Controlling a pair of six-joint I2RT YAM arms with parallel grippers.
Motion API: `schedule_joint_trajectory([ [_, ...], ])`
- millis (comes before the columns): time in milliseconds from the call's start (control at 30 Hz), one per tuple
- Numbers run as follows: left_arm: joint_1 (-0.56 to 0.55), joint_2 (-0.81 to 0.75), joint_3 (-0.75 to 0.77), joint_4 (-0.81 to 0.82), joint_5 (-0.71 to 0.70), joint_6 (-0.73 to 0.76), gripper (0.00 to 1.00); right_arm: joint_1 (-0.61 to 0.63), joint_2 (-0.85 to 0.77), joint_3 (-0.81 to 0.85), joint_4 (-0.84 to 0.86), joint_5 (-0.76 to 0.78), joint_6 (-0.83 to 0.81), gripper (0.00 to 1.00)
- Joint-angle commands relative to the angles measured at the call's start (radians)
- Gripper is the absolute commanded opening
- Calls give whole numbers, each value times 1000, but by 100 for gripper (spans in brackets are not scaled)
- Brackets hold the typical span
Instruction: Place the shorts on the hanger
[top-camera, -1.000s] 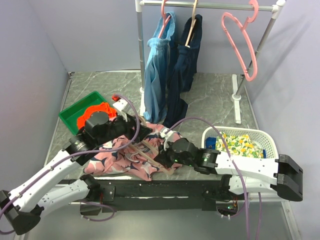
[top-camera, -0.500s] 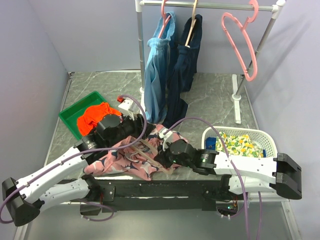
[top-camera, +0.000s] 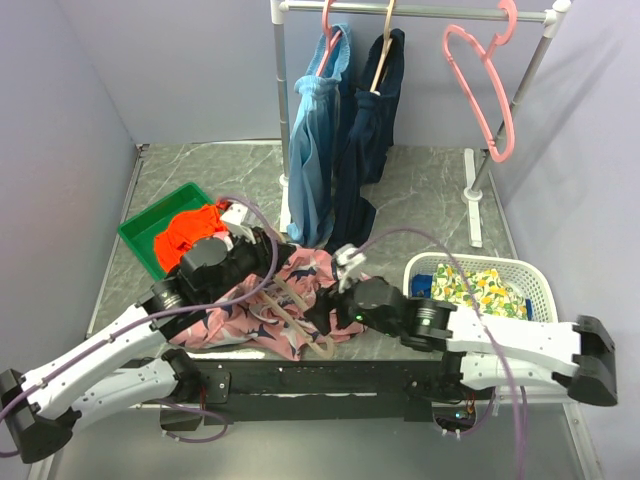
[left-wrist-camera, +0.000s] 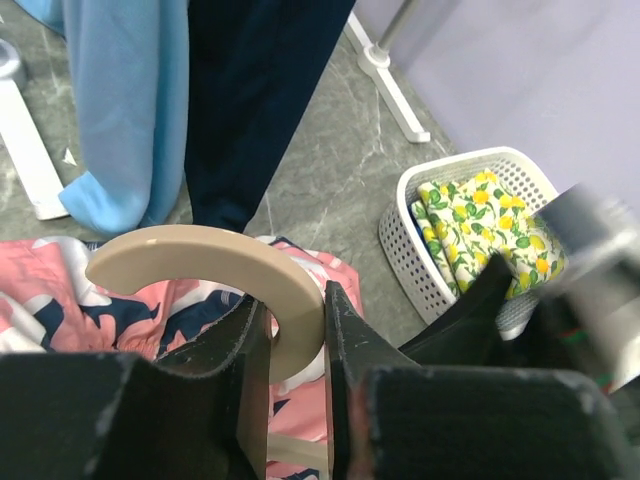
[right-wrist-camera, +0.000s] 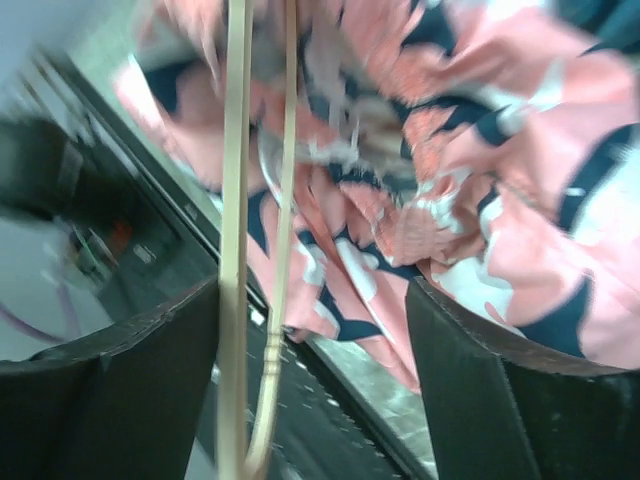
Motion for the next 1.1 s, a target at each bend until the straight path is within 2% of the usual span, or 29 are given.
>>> schedule_joint_trajectory([
  [0,-4,-51,-16,23,-57,3,1,-1,-176,20,-66,179,189,79],
  [67,-3,-73,-22,23,-69,-8,1,-37,-204,-7,-92,173,256,73],
  [100,-4,-80,-28,29,-69,-6,1,-50,-199,-13,-89,144,292,60],
  [133,-3,-88,-31,34,-71,-9,1,-56,-189,-28,-73,115,299,57],
  [267,-3,-119,-45,51,-76,-11,1,-57,-57,-36,-22,56,336,54],
  [400,-3,-124,-39,49,-77,-13,1,-76,118,-31,64,15,354,54],
  [567,-3,-124,-28,48,-79,-13,1,-82,288,33,27,61,363,56],
  [600,-3,-124,-25,51,-79,-13,1,-80,322,36,41,56,365,61],
  [800,-3,-133,-25,59,-82,-8,1,-82,413,75,72,94,383,63],
  [933,-4,-130,-22,59,-82,-8,1,-82,465,124,30,134,412,63],
  [1000,-3,-134,-25,60,-91,-9,1,-80,473,124,6,165,446,50],
  [1067,-4,-142,-32,65,-103,-8,1,-83,465,113,-11,189,467,31],
])
